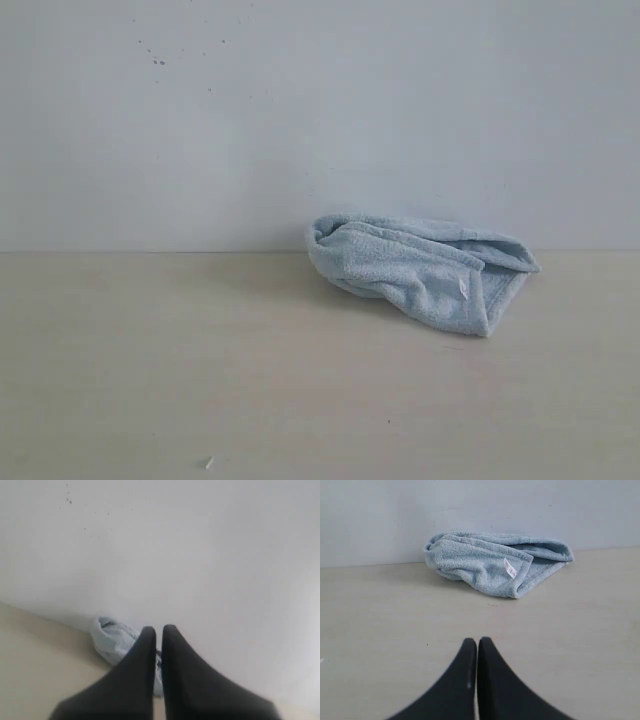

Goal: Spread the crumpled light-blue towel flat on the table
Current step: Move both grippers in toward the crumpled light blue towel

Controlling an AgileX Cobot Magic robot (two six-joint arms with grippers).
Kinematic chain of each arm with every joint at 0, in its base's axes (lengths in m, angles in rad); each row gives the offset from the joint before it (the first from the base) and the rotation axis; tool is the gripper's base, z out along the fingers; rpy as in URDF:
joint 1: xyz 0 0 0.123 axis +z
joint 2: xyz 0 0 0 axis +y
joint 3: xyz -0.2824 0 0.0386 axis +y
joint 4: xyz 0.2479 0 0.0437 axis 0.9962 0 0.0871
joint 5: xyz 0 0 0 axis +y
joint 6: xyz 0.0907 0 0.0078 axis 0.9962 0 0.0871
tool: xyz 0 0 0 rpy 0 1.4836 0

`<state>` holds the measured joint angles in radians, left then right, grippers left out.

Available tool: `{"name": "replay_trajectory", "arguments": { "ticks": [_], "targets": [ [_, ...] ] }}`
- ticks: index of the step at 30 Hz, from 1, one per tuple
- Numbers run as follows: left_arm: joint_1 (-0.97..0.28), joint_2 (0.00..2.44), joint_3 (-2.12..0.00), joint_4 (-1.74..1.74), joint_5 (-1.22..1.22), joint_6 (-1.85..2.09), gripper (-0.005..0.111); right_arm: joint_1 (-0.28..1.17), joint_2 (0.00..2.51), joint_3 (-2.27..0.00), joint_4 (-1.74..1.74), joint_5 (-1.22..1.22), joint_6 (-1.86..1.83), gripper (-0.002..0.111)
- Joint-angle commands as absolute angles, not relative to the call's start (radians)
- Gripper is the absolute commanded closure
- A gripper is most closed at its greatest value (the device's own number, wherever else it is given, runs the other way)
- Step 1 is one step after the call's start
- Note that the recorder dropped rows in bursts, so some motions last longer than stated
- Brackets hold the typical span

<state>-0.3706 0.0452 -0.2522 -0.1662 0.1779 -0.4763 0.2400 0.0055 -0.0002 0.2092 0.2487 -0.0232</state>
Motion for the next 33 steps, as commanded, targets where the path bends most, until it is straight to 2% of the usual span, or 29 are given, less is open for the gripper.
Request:
{"name": "replay_trajectory", "arguments": {
  "ticks": [1, 13, 15, 21, 22, 24, 27, 33],
  "targets": [
    [-0.401, 0.165, -0.316, -0.258, 0.245, -0.281, 0.103, 0.241, 0.0, 0.0, 0.205, 0.238, -0.031, 0.107],
    [-0.408, 0.671, -0.529, -0.557, 0.316, 0.263, 0.101, 0.241, 0.0, 0.0, 0.205, 0.206, -0.029, 0.107],
    [-0.408, 0.745, -0.549, -0.639, 0.316, 0.368, 0.095, 0.241, 0.0, 0.0, 0.205, 0.206, -0.029, 0.107],
    [-0.408, 0.952, -0.603, -1.017, 0.379, 0.78, 0.055, 0.241, 0.0, 0.0, 0.205, 0.206, -0.029, 0.107],
    [-0.408, 0.976, -0.608, -1.074, 0.394, 0.825, 0.051, 0.241, 0.0, 0.0, 0.205, 0.206, -0.029, 0.107],
    [-0.408, 1.028, -0.616, -1.2, 0.415, 0.929, 0.047, 0.241, 0.0, 0.0, 0.205, 0.206, -0.029, 0.107],
    [-0.408, 1.088, -0.616, -1.338, 0.424, 1.052, 0.047, 0.241, 0.0, 0.0, 0.205, 0.206, -0.029, 0.107],
    [-0.408, 1.155, -0.616, -1.405, 0.499, 1.078, 0.047, 0.241, 0.0, 0.0, 0.215, 0.171, -0.029, 0.107]
  ]
}}
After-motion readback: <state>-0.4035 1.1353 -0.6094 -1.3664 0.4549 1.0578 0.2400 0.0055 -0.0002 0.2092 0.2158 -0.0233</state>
